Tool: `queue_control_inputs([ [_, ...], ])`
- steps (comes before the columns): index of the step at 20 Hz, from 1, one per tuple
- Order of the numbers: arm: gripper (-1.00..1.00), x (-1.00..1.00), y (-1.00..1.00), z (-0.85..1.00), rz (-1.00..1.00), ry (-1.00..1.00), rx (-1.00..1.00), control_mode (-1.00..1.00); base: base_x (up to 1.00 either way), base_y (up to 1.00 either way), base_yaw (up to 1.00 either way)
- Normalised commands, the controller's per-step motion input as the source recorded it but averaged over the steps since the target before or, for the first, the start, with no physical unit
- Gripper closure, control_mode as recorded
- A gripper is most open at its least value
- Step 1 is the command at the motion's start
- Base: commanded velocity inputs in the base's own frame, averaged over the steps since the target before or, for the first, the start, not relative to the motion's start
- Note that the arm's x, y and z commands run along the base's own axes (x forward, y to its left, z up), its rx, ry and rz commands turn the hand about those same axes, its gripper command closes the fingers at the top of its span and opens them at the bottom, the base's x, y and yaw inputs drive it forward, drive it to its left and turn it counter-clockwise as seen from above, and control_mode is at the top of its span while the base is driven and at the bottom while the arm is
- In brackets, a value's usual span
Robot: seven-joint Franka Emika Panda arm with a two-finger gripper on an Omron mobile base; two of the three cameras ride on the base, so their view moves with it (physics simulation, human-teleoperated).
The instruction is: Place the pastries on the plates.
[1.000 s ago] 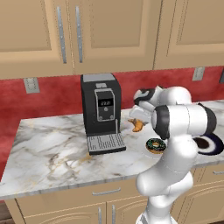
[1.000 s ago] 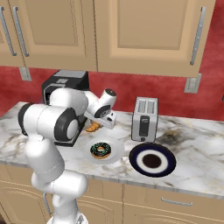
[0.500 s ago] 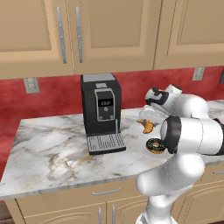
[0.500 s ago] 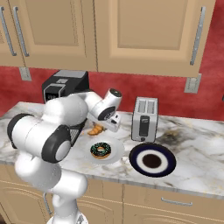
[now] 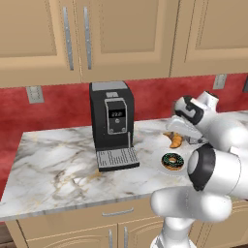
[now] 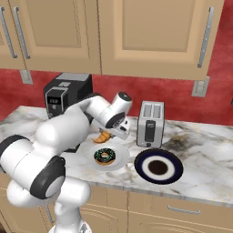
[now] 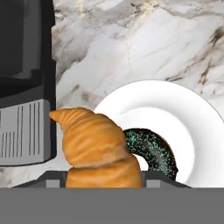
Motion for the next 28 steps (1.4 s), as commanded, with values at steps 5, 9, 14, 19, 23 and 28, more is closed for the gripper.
queue_control_inputs([
  [5,1.0,-0.26,-0.65,0.06,0.0,-0.03,-0.01,-1.0,0.0,0.0,0.0],
  [9,1.0,-0.24,-0.68,0.0,-0.02,-0.01,-0.12,-1.0,0.0,0.0,0.0],
  [14,1.0,-0.21,-0.58,0.0,-0.03,0.0,-0.19,-1.0,0.0,0.0,0.0],
  [19,1.0,-0.06,-0.45,0.0,-0.04,0.04,-0.22,-1.0,0.0,0.0,0.0],
  [23,1.0,-0.02,-0.37,0.0,-0.08,0.14,-0.17,-1.0,0.0,0.0,0.0],
  [28,1.0,0.0,-0.3,0.0,-0.1,0.12,-0.07,-1.0,0.0,0.0,0.0],
])
